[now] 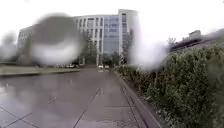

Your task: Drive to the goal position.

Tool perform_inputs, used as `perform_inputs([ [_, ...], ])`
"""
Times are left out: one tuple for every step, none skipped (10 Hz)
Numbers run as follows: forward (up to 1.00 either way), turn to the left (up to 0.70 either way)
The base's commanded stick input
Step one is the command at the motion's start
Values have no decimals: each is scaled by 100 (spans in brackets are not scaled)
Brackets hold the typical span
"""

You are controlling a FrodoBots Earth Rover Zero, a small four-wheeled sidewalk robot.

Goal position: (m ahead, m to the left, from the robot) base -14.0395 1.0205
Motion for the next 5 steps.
perform_inputs([
  [0, 0],
  [0, 0],
  [0, 0],
  [0, 0],
  [0, 20],
])
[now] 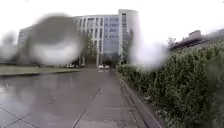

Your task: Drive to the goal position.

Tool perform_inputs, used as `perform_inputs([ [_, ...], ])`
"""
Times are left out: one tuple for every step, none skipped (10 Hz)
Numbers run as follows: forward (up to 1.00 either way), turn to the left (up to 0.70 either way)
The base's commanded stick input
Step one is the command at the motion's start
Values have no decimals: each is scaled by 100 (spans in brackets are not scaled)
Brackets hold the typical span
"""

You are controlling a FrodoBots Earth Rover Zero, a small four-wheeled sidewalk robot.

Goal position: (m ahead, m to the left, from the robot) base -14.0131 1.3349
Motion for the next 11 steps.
perform_inputs([
  [0, 70],
  [0, 70],
  [0, 70],
  [0, 70],
  [0, 70],
  [0, 70],
  [0, 70],
  [0, 70],
  [0, 70],
  [0, 70],
  [0, 70],
])
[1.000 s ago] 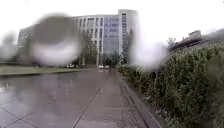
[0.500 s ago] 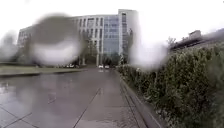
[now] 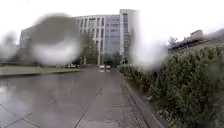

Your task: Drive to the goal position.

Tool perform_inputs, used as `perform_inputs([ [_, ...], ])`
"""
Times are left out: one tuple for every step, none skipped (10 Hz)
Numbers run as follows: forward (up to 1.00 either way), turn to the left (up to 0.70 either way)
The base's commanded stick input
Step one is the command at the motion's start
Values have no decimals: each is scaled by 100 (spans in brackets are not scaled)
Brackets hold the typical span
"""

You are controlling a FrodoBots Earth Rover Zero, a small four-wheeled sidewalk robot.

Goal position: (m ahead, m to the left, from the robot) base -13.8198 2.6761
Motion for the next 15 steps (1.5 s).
perform_inputs([
  [0, 70],
  [0, 70],
  [0, 70],
  [0, 70],
  [0, 70],
  [0, 70],
  [0, 70],
  [0, 70],
  [0, 70],
  [0, 70],
  [0, 70],
  [0, 70],
  [0, 70],
  [0, 70],
  [0, 70],
])
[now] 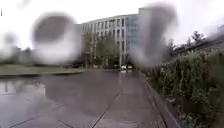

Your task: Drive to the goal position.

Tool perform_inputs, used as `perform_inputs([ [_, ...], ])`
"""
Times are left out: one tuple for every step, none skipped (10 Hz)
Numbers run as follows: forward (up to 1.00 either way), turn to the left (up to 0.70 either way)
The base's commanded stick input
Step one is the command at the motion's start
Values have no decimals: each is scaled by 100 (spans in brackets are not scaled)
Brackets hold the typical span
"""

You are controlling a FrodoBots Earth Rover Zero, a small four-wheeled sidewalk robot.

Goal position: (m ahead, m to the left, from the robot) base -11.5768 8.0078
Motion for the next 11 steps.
perform_inputs([
  [0, 70],
  [0, 70],
  [0, 70],
  [0, 70],
  [0, 70],
  [0, 70],
  [0, 70],
  [0, 70],
  [0, 70],
  [0, 70],
  [0, 70],
])
